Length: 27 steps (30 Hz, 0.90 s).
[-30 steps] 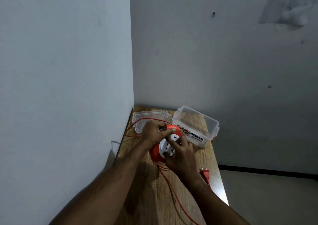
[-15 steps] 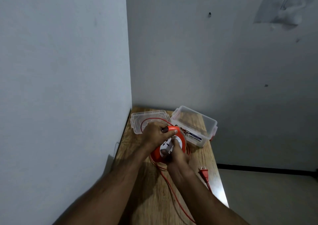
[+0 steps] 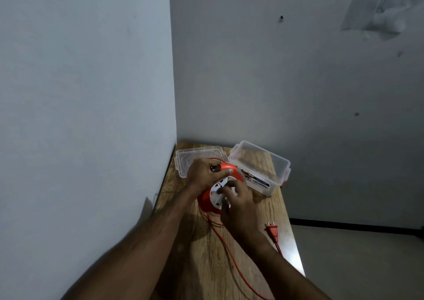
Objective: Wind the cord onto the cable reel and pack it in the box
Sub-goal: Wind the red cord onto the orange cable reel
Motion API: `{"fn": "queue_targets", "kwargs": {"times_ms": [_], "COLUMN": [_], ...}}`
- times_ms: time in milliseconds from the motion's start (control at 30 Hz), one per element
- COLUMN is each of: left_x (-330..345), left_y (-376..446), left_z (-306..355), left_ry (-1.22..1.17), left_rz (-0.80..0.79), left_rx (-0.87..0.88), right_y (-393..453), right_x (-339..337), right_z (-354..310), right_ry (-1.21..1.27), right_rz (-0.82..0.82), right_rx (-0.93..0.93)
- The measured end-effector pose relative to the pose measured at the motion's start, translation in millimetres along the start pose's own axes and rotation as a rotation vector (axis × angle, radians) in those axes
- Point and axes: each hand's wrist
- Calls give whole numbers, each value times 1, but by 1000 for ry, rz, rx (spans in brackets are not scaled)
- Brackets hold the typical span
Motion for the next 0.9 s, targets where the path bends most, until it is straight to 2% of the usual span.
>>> {"fn": "queue_targets", "kwargs": {"times_ms": [67,167,333,467,567,633,733,800,900], "left_x": [-1,-1,1,2,2,3,5,7,12], "left_y": [2,2,-1,0,-1,-2,-2,-2,-4], "left_z": [0,0,1,0,1,2,1,1,2], "left_ry": [-2,-26,-1,11,-2,-16,-36,-10,13], "left_rz": [-16,-69,-122,-117,-92,-62,-8,5,21], "left_rx": [0,-19,-21,-15,-31,-39,-39,-26,-24], "right_y": [-7,-11,-4,1,3,3,3,6,15], "right_x": [2,2,7,10,7,7,12,15,19], "right_z": [8,18,25,26,19,15,4,-8,-20], "right_ry": [-241,-369,-444,-399,-262,-100,164,239,413], "right_rz": [-83,-147,-179,-175,-168,-157,-102,-35,-56], "right_rx": [-188,-292,-346,-285,-143,18,344,578,1007]}}
Point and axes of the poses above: each hand's wrist, its own y-axis towards the middle knuckle, its own x-axis out of the palm, z = x × y, and after that the axes turned 15 degrees about -y, right-handed
